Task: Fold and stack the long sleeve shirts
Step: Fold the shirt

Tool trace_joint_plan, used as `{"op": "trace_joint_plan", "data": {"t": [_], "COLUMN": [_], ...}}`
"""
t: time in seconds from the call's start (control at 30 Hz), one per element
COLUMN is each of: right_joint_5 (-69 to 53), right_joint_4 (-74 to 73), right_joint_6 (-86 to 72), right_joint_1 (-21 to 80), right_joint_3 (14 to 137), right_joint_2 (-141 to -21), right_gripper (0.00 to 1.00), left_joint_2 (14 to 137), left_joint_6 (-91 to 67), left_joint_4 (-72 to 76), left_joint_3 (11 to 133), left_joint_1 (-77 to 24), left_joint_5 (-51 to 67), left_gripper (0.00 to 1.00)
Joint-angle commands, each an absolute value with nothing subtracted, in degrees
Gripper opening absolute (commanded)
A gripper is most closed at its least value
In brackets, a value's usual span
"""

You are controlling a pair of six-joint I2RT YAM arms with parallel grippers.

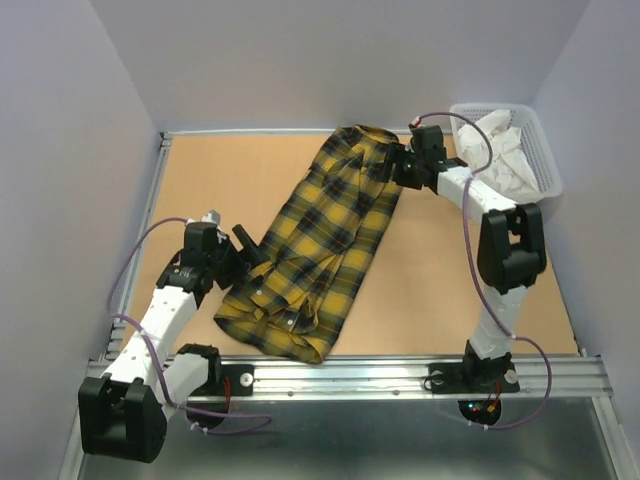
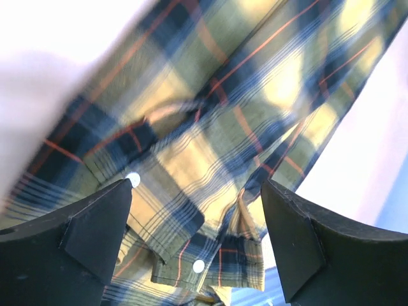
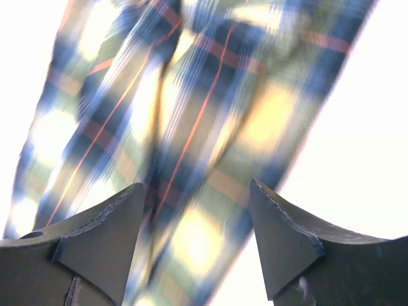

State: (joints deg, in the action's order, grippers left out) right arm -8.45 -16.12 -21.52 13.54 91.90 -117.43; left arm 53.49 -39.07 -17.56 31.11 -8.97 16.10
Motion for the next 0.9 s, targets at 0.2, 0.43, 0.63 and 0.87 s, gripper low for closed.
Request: {"op": "trace_joint_plan", "data": {"t": [0.2, 0.43, 0.63, 0.87], "right_joint_5": [-7.82, -4.57, -1.68, 5.70], "right_joint_4": [-15.21, -14.59, -13.27, -13.18], "right_joint_6": [-28.03, -36.12, -37.79, -35.43], "right_joint_1": [20.64, 27.94, 29.79, 29.80], "right_joint_3": [61.89, 55.90, 58.53, 61.96], "right_joint_2": [-88.60, -88.06, -95.09, -101.86], "right_gripper": [0.61, 0.56, 0.55, 0.48], "left_joint_2": [60.89, 75.04, 82.95, 86.48], "left_joint_6": [-23.39, -20.04, -22.67, -25.40], "left_joint_4": [-18.73, -13.98, -9.59, -9.41], "left_joint_3": [42.62, 46.93, 46.32, 44.30], "left_joint_1": [-8.96, -8.96, -8.96, -9.58], "left_joint_5": [7.91, 3.88, 4.65, 7.73], "left_gripper": [0.86, 0.83, 0.83, 0.82]}}
